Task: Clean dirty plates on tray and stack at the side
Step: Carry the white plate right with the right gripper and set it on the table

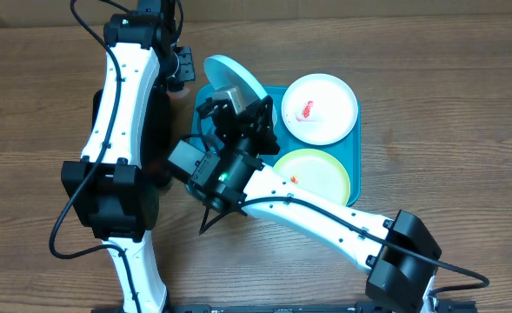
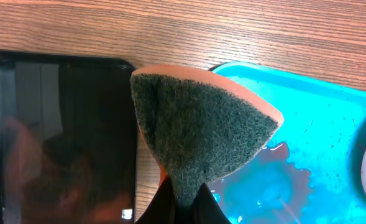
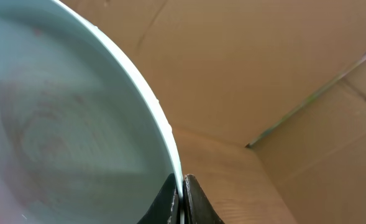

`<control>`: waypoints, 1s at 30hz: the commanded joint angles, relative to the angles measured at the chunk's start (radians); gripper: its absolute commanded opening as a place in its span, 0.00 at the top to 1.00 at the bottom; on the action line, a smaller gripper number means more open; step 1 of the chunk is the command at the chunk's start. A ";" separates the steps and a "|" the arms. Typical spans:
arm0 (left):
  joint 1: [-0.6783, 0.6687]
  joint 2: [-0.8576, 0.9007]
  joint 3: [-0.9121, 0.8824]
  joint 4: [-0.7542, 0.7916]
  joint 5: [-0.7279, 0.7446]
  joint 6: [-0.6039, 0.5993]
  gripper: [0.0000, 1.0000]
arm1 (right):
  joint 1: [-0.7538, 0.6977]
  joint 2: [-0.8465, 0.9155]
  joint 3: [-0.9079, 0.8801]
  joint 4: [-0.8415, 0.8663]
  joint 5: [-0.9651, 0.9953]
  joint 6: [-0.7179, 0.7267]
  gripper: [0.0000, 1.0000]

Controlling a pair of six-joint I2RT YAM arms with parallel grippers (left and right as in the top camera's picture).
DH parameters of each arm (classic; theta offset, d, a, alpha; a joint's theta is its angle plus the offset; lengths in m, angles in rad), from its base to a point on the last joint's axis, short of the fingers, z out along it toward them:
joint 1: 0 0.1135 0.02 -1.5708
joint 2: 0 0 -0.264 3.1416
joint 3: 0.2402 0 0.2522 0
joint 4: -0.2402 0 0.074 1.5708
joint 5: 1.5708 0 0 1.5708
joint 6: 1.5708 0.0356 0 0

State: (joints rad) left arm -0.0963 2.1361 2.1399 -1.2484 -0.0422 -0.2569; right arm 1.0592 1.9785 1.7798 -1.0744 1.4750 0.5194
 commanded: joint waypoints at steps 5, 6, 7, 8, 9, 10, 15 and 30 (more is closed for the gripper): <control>0.000 -0.011 0.010 0.004 -0.014 -0.013 0.96 | 0.008 -0.004 0.008 0.002 0.087 0.042 0.96; 0.000 -0.011 0.010 0.004 -0.014 -0.013 0.96 | 0.007 -0.004 0.008 0.002 0.070 0.053 0.96; 0.000 -0.011 0.010 0.004 -0.013 -0.013 0.96 | 0.005 -0.004 0.008 -0.003 0.030 0.057 0.96; 0.000 -0.011 0.010 0.005 -0.013 -0.013 0.96 | 0.002 -0.004 0.008 -0.006 -0.016 0.057 0.96; 0.000 -0.011 0.009 0.006 -0.013 -0.013 0.96 | -0.003 -0.004 0.008 -0.011 -0.072 0.057 0.96; 0.000 -0.011 0.008 0.007 -0.013 -0.013 0.96 | -0.012 -0.004 0.008 -0.016 -0.139 0.063 0.96; 0.000 -0.011 0.004 0.008 -0.013 -0.013 0.96 | -0.114 -0.004 0.008 -0.095 -0.472 0.240 0.96; -0.005 -0.011 -0.041 0.031 -0.010 -0.021 0.96 | -0.632 -0.199 0.008 0.018 -1.659 -0.135 0.96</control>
State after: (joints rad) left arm -0.0963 2.1361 2.1159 -1.2217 -0.0425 -0.2600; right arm 0.5327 1.8847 1.7782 -1.0554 0.1818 0.5022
